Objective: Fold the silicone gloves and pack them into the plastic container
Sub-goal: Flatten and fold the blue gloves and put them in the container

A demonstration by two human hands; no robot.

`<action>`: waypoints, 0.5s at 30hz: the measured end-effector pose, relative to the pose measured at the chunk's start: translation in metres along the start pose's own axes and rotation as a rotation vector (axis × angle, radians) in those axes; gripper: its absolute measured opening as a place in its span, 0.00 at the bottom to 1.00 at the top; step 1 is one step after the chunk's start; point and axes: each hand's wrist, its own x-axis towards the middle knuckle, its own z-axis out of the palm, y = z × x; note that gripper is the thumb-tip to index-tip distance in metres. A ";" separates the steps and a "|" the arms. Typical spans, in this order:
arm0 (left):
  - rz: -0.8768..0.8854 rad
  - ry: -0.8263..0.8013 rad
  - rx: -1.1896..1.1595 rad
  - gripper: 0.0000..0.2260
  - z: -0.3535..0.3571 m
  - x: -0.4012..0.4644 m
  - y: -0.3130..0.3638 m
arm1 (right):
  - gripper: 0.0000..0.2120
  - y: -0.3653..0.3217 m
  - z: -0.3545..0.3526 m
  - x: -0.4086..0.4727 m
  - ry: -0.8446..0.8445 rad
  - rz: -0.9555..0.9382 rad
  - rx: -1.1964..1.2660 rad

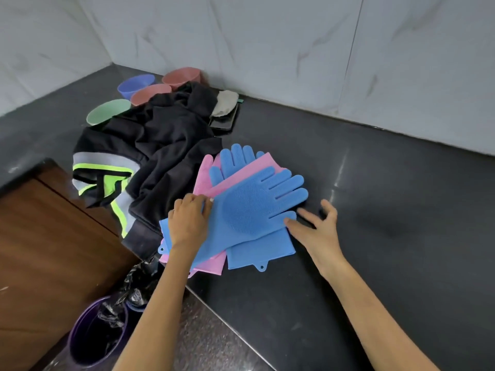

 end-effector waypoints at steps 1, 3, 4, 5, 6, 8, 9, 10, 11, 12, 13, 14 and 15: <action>0.008 0.000 -0.007 0.14 -0.002 -0.001 -0.002 | 0.42 0.002 -0.001 -0.007 0.012 0.003 -0.042; 0.011 -0.011 -0.034 0.13 -0.006 0.000 -0.002 | 0.32 0.003 0.004 -0.014 0.050 0.011 -0.104; 0.006 -0.026 -0.047 0.13 -0.009 0.001 -0.001 | 0.26 0.002 0.007 -0.013 0.077 0.013 -0.113; -0.001 -0.045 -0.062 0.12 -0.011 0.002 0.000 | 0.21 0.001 0.011 -0.012 0.104 0.008 -0.107; -0.013 -0.066 -0.080 0.12 -0.013 0.002 0.000 | 0.16 -0.001 0.013 -0.010 0.123 0.000 -0.092; -0.045 -0.124 -0.115 0.10 -0.019 0.004 -0.001 | 0.12 -0.005 0.013 -0.004 0.151 -0.008 -0.059; -0.053 -0.165 -0.134 0.09 -0.023 0.005 -0.001 | 0.10 -0.007 0.011 -0.002 0.168 -0.002 -0.041; -0.050 -0.217 -0.171 0.08 -0.026 0.006 0.001 | 0.09 -0.010 0.006 0.000 0.188 0.004 -0.023; -0.040 -0.275 -0.233 0.07 -0.029 0.005 0.005 | 0.08 -0.012 -0.001 0.002 0.212 0.008 -0.007; -0.025 -0.342 -0.306 0.07 -0.031 0.004 0.012 | 0.08 -0.015 -0.010 0.003 0.240 0.012 0.006; -0.008 -0.416 -0.368 0.06 -0.032 0.000 0.022 | 0.07 -0.017 -0.022 0.005 0.273 0.013 0.014; 0.006 -0.490 -0.411 0.06 -0.032 -0.006 0.034 | 0.07 -0.019 -0.036 0.006 0.307 0.010 0.017; 0.011 -0.553 -0.440 0.07 -0.031 -0.014 0.046 | 0.07 -0.022 -0.051 0.006 0.336 0.004 0.019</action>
